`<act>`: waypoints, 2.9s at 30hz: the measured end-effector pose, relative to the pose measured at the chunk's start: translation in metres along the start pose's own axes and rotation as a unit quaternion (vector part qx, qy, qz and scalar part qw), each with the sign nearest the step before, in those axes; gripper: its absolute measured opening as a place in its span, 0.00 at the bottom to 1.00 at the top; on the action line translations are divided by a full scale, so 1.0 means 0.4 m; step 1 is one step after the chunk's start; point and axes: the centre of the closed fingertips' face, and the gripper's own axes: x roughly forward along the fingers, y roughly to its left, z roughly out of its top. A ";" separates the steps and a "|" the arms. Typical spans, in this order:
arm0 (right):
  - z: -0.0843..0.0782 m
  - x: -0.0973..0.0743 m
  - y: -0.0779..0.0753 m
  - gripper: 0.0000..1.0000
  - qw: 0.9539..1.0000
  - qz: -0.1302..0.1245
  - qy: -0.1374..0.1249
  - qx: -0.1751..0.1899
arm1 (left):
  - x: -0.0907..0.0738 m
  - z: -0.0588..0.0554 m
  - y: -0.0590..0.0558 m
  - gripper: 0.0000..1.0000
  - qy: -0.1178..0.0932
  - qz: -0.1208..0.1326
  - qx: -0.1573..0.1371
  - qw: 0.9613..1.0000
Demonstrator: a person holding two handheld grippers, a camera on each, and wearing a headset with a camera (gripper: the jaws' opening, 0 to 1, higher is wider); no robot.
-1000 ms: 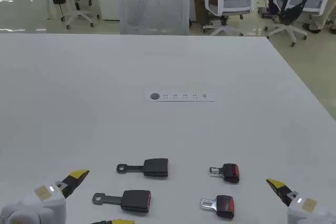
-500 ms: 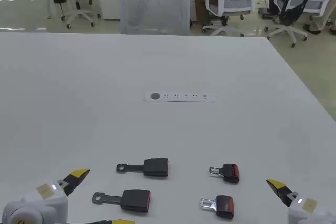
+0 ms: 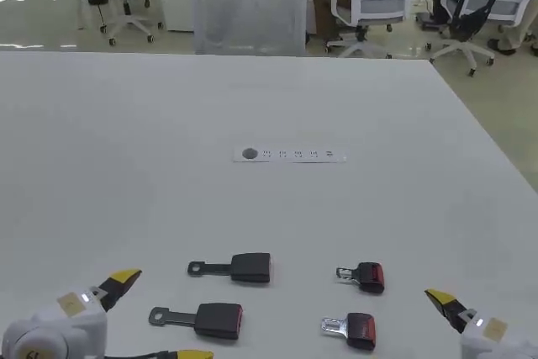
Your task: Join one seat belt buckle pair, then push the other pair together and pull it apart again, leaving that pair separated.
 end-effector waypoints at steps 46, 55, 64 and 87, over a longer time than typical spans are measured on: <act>-0.010 -0.005 -0.005 0.98 1.000 0.000 0.010 -0.007 | -0.005 -0.004 0.010 1.00 0.006 0.003 0.008 1.000; -0.017 0.004 0.004 0.96 1.000 0.010 0.018 -0.011 | -0.002 -0.010 0.014 1.00 0.013 0.001 0.011 1.000; -0.014 0.017 0.002 0.94 0.999 0.021 0.025 -0.013 | 0.006 -0.018 0.019 1.00 0.022 -0.004 0.016 1.000; -0.050 0.083 0.014 0.85 0.993 0.083 0.082 -0.032 | 0.050 -0.064 0.046 0.99 0.059 -0.031 0.034 0.997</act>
